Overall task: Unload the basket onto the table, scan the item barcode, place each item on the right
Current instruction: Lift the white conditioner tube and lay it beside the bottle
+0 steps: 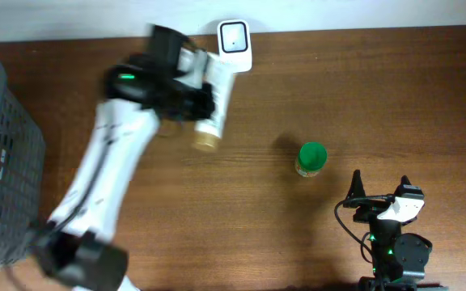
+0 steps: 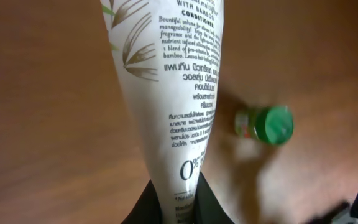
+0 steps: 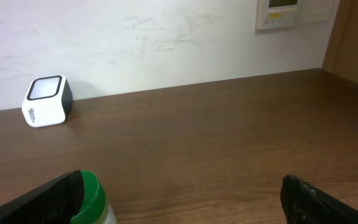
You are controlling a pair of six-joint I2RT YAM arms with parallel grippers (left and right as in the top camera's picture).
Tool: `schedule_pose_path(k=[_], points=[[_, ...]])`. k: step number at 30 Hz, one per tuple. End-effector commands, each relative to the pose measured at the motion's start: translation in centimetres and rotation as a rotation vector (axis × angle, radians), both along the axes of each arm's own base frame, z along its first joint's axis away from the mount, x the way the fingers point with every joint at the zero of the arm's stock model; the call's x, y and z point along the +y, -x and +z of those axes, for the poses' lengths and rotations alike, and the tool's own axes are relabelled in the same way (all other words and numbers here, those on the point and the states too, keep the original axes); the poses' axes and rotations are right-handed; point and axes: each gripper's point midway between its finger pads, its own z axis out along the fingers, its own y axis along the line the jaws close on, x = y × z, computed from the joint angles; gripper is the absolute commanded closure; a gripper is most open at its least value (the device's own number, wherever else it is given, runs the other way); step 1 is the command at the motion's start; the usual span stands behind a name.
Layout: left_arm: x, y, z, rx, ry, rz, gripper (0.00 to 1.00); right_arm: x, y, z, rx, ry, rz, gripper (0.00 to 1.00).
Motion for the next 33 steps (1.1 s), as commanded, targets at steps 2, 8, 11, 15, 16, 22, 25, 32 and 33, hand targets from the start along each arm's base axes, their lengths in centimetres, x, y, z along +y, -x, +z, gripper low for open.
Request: schedule_pose_path(k=[2, 8, 11, 15, 16, 22, 25, 32, 33], points=[[-7.7, 2.4, -5.5, 0.174, 0.082, -0.086, 1.0, -0.3, 0.0, -0.3, 0.008, 0.0, -0.018, 0.02], [-12.3, 3.8, -10.8, 0.291, 0.061, -0.084, 1.0, -0.3, 0.0, -0.3, 0.008, 0.0, -0.018, 0.02], [-13.6, 4.6, -12.6, 0.336, 0.048, -0.077, 1.0, -0.3, 0.0, -0.3, 0.008, 0.0, -0.018, 0.02], [-15.1, 5.7, -14.8, 0.375, 0.026, -0.091, 1.0, -0.3, 0.0, -0.3, 0.008, 0.0, -0.018, 0.02], [-15.5, 5.9, -15.4, 0.379, 0.022, -0.099, 1.0, -0.3, 0.0, -0.3, 0.008, 0.0, -0.018, 0.02], [-16.3, 5.3, -16.3, 0.358, 0.037, -0.109, 0.73, -0.3, 0.0, -0.3, 0.008, 0.0, -0.018, 0.02], [-16.4, 5.0, -16.2, 0.35, 0.043, -0.107, 0.6, -0.3, 0.0, -0.3, 0.008, 0.0, -0.018, 0.02], [-14.6, 1.9, -14.2, 0.304, 0.066, -0.074, 0.55, -0.3, 0.0, -0.3, 0.008, 0.0, -0.018, 0.02], [-14.1, 1.2, -13.4, 0.288, 0.071, -0.072, 0.55, -0.3, 0.0, -0.3, 0.008, 0.0, -0.018, 0.02]])
